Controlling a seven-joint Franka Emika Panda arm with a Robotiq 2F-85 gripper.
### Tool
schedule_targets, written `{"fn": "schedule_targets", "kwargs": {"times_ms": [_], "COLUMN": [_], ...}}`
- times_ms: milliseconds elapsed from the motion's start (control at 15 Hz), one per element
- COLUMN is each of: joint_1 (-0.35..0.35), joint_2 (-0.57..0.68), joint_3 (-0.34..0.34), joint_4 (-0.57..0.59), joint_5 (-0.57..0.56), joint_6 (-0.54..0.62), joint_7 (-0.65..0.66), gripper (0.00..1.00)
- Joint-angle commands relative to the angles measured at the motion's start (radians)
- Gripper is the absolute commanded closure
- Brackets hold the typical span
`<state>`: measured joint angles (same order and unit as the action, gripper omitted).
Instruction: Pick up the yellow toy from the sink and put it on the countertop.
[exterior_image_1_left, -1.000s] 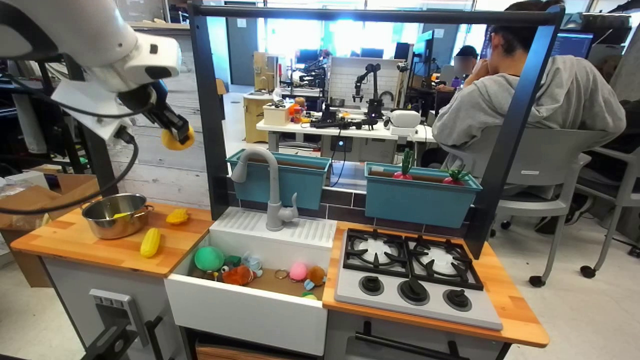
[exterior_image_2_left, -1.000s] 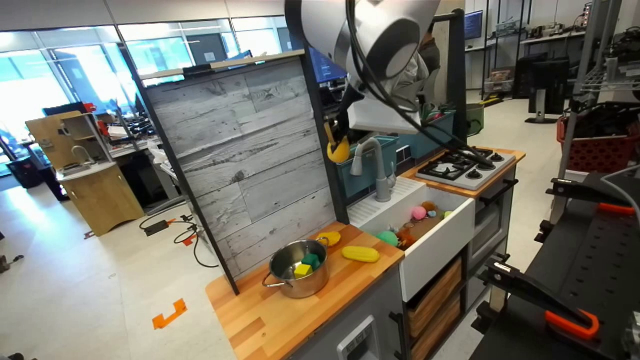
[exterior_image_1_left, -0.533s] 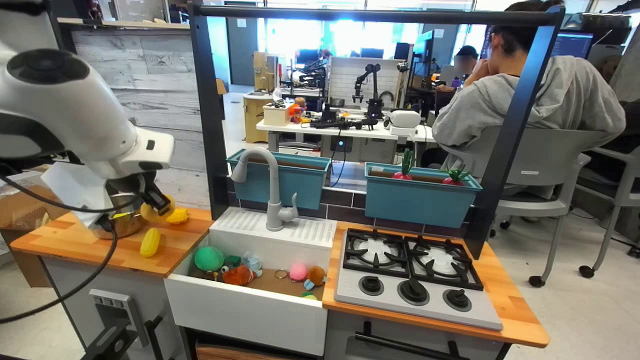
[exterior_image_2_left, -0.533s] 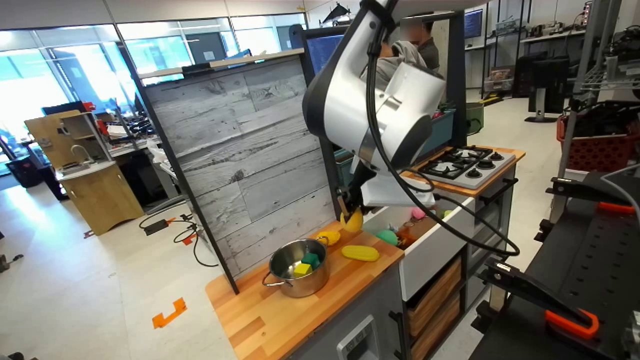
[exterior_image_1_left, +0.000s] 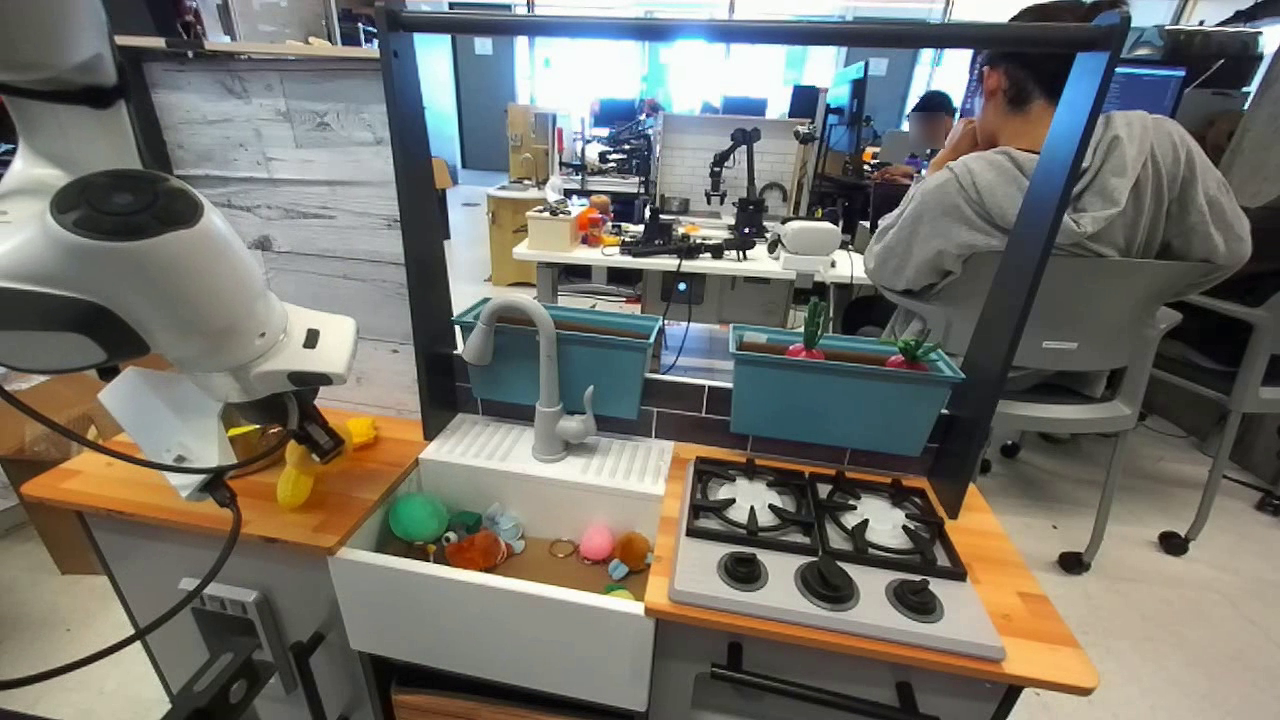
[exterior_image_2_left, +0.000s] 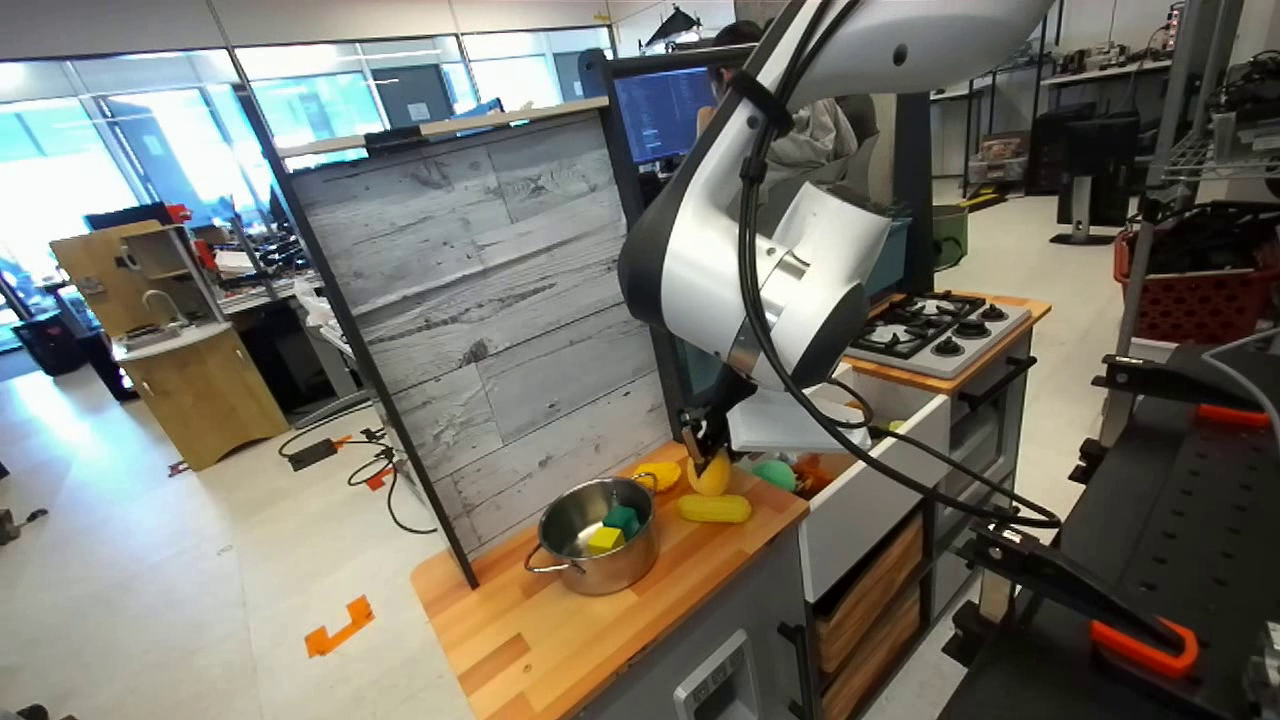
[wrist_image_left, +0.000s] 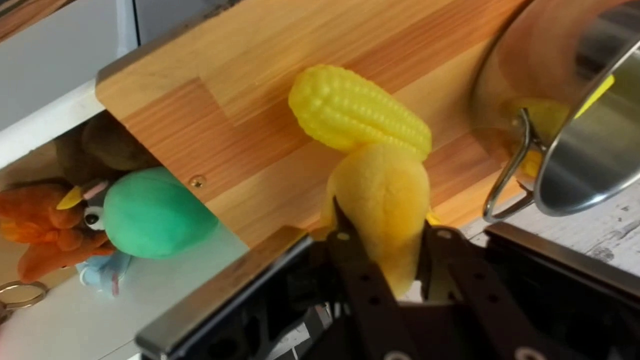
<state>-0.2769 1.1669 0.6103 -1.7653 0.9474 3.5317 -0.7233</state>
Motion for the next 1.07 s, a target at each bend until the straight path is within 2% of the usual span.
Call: {"fn": "schedule_targets", "kwargs": {"times_ms": [0, 67, 133, 200, 333, 667, 733, 800, 933, 1000], "joint_1": [0.01, 0.011, 0.017, 0.026, 0.041, 0.061, 0.034, 0.034, 0.032, 0.032], "joint_2": [0.064, 0.069, 0.071, 0.074, 0.077, 0.075, 0.039, 0.038, 0.037, 0.037], "joint_3": [0.018, 0.017, 0.01, 0.001, -0.017, -0.044, -0.048, -0.05, -0.052, -0.052], "joint_4": [0.039, 0.041, 0.043, 0.046, 0.048, 0.051, 0.025, 0.026, 0.026, 0.026], "joint_5": [-0.048, -0.05, -0.045, -0.039, -0.031, -0.03, -0.015, -0.015, -0.015, -0.015], "joint_6": [0.139, 0.139, 0.133, 0.135, 0.14, 0.144, 0.0, -0.025, -0.042, -0.042], "joint_7": [0.027, 0.027, 0.029, 0.028, 0.025, 0.036, 0.014, 0.014, 0.014, 0.014], "gripper": [0.94, 0.94, 0.78, 0.5, 0.42, 0.05, 0.01, 0.15, 0.02, 0.01]}}
